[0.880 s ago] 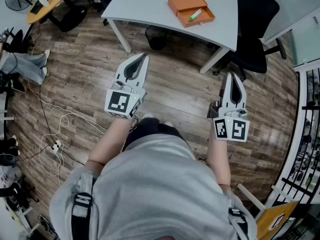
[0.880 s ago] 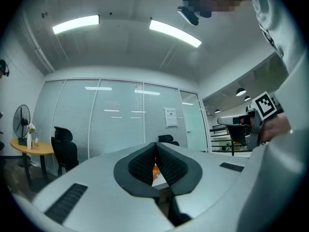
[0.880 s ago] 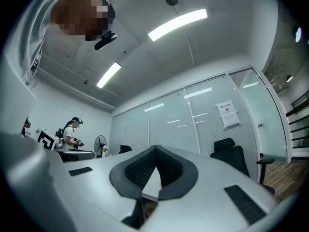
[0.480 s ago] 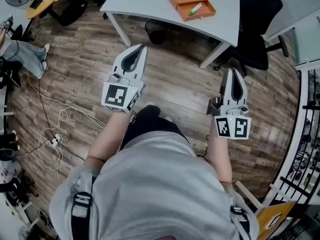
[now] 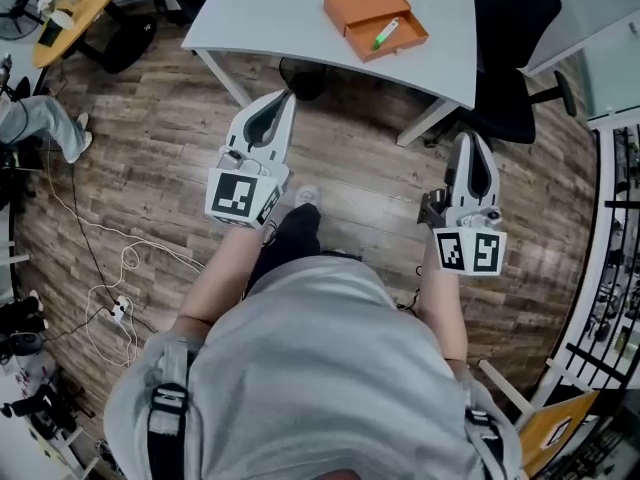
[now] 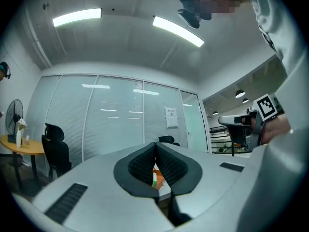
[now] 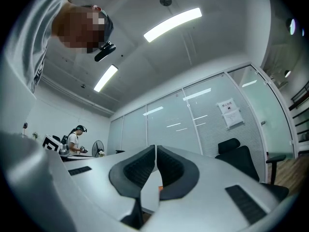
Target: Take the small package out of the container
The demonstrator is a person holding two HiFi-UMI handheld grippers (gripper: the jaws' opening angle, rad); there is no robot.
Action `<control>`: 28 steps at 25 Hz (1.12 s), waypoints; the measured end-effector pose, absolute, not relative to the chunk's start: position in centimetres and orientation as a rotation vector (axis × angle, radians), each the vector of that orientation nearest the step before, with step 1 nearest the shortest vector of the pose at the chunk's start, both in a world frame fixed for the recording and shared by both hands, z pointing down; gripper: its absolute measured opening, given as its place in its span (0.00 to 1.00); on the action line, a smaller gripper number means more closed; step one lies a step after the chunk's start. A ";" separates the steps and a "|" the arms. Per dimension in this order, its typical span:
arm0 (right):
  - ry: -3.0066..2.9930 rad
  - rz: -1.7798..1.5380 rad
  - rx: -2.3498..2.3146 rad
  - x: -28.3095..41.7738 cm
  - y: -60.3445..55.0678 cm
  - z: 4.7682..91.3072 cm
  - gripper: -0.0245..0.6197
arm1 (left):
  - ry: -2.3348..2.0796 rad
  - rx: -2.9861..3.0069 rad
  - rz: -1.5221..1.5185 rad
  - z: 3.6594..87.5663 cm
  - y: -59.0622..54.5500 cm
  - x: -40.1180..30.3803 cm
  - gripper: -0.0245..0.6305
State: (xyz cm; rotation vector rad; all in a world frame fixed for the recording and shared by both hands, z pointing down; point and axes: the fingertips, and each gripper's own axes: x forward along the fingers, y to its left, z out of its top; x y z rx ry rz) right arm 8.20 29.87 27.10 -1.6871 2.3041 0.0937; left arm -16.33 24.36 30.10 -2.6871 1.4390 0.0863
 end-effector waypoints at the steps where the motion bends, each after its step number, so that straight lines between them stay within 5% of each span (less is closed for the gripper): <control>1: 2.300 0.096 -1.700 7.8 28.0 27.2 0.11 | 1.421 -2.695 0.083 30.1 22.6 -16.5 0.07; 14: 2.253 0.074 -1.824 4.6 8.2 28.1 0.11 | 1.314 -2.772 0.083 30.2 2.1 -18.9 0.07; 28: 2.348 0.011 -1.716 10.7 -11.8 30.3 0.12 | 1.374 -2.775 -0.013 33.5 -14.3 -11.1 0.07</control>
